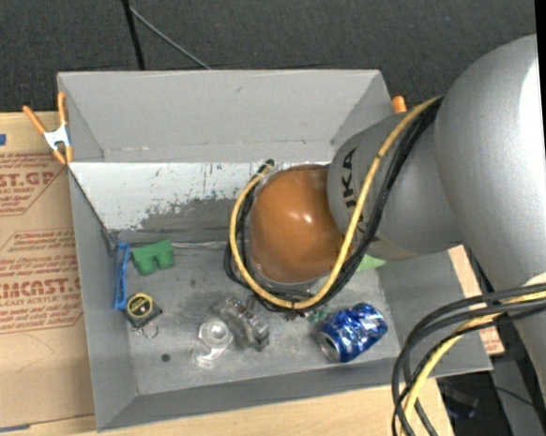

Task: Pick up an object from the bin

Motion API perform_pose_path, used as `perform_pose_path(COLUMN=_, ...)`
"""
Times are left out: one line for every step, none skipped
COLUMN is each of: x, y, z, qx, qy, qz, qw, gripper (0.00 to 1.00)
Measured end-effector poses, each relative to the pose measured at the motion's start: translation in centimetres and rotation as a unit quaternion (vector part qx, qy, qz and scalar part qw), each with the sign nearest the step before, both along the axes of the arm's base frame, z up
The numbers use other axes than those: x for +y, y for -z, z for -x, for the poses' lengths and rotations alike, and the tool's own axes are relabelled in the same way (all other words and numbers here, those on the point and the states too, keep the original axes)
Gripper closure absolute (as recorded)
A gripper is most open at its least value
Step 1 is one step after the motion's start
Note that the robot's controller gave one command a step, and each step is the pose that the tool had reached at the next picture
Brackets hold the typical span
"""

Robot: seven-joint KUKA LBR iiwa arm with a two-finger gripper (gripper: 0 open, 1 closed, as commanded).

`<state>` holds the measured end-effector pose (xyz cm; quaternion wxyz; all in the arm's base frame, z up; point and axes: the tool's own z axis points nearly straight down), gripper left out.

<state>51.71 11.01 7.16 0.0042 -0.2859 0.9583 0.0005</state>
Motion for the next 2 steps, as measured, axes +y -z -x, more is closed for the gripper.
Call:
perform_pose_path(x=0.0, y=0.2, z=0.2, qx=0.0037, qy=0.0, qz=0.001, qw=1.0, gripper=0.0)
perform_pose_path(x=3.3, y=0.2, z=1.7, qx=0.0035, qy=-0.105, qz=0.001, qw=0.9944, gripper=0.0)
